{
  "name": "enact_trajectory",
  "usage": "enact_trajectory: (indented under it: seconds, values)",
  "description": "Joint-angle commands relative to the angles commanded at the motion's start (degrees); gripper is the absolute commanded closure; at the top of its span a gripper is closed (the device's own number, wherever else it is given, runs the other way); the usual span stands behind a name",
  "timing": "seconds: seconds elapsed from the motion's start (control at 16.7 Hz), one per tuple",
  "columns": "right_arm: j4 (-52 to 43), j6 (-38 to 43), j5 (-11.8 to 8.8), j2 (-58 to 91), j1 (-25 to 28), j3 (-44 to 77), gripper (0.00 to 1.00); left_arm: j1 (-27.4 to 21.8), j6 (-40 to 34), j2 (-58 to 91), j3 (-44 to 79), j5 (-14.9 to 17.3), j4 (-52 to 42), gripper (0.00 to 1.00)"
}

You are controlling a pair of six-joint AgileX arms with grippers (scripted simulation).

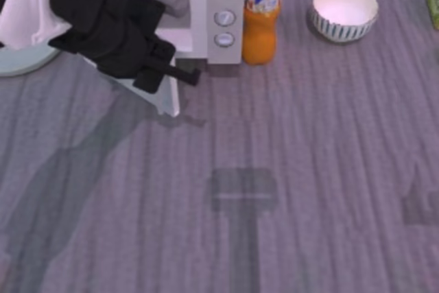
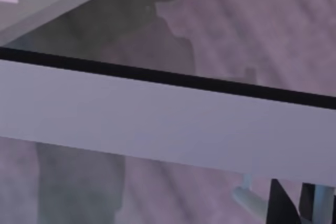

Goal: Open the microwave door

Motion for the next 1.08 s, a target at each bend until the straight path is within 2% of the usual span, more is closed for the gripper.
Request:
enact_trajectory:
  seconds: [0.42,1.08]
  values:
    - [0.00,0.00,0.00,0.00,0.00,0.00,0.00,3.30,8.34,-3.19,-3.51,4.39,-0.56,1.00]
    - [0.00,0.00,0.00,0.00,0.00,0.00,0.00,3.30,8.34,-3.20,-3.51,4.39,-0.55,1.00]
